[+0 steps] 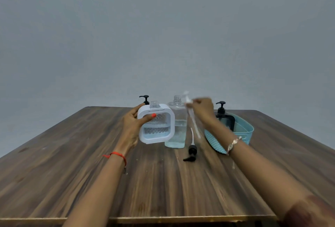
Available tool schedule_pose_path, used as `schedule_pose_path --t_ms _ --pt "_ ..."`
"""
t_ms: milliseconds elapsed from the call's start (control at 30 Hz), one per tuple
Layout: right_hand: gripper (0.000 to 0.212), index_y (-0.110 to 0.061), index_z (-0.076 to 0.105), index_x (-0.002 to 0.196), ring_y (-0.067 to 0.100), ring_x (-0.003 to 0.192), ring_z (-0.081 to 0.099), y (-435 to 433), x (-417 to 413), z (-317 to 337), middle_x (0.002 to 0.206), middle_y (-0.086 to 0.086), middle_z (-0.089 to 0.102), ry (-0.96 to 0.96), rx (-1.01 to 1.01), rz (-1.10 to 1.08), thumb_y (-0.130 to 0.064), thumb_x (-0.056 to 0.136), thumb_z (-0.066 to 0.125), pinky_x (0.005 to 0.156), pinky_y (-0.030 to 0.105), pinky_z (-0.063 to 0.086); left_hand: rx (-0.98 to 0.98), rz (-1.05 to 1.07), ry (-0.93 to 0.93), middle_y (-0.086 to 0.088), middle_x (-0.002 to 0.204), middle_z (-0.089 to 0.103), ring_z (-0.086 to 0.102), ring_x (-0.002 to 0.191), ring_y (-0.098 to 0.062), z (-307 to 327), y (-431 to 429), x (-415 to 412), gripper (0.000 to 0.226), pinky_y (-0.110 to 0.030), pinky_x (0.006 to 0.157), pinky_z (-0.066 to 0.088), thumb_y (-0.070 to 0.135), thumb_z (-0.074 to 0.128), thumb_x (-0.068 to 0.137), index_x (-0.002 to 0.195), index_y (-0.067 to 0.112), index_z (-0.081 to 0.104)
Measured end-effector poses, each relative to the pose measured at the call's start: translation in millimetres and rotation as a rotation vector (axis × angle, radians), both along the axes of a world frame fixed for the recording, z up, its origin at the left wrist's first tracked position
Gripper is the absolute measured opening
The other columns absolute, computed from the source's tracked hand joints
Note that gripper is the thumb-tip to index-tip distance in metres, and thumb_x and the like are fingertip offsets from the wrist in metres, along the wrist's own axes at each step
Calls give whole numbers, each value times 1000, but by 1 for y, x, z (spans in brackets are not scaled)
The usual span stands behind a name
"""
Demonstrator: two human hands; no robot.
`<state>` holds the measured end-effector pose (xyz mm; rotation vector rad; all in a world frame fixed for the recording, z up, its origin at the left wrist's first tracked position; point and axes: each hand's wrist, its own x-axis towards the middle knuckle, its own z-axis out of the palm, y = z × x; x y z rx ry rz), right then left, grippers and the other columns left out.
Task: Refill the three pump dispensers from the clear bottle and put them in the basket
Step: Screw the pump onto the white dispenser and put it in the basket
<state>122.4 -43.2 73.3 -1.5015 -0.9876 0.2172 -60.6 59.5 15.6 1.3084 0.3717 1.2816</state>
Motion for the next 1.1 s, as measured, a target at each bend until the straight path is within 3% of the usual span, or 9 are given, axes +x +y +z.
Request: schedule_pose_path --t_ms 100,300,400,500,667,833,933,1033,1100 --pt "9 0 67 87 27 74 64 -4 0 49 83 20 68 86 286 31 -6 80 69 81 43 54 25 5 24 1 88 74 70 75 -16 2 -4 5 50 -25 60 56 24 85 48 96 21 71" --pt "13 7 64 91 30 76 64 -9 -20 102 77 18 65 145 597 225 0 81 67 80 40 56 26 -32 47 0 86 74 70 73 -17 5 -14 15 49 -26 59 55 22 84 47 94 19 70" --pt "19 10 62 96 34 80 65 -7 -33 104 85 23 65 134 582 268 0 80 68 82 42 57 39 -55 62 1 86 74 70 75 -17 7 -21 19 51 -26 60 55 24 84 47 96 18 70" --pt "13 1 63 89 39 86 67 -3 -41 93 86 21 66 84 517 281 -2 78 71 84 46 55 45 -51 75 -1 89 73 70 77 -18 9 -25 20 49 -28 62 56 20 84 51 98 18 69" --pt "19 -3 65 88 35 88 68 1 -42 65 88 20 68 -24 392 264 -9 74 76 84 47 55 49 -38 85 -7 96 71 69 80 -20 12 -30 21 44 -31 66 57 11 82 61 101 15 67" --pt "26 -4 67 98 22 80 67 -1 -40 36 86 5 68 -174 278 247 -15 75 75 77 34 56 63 -30 75 -7 94 71 68 80 -23 17 -34 20 46 -34 69 57 16 83 56 99 15 67" --pt "18 -9 70 92 14 77 66 -3 -38 27 82 3 69 -206 232 278 -13 75 75 76 27 54 57 -21 67 -9 95 71 68 82 -25 17 -36 21 47 -36 71 57 18 84 54 98 15 67" --pt "18 -13 70 87 -3 67 63 -3 -40 19 76 -8 68 -252 208 251 -18 71 78 65 9 50 50 -8 61 -11 97 71 69 84 -27 19 -36 22 47 -39 73 58 17 84 55 99 15 67" --pt "18 -12 72 86 -3 65 64 -4 -41 16 75 -8 68 -241 216 235 -22 72 78 63 8 49 52 6 75 -10 97 71 68 85 -27 20 -36 23 42 -39 74 57 13 83 60 99 16 67"
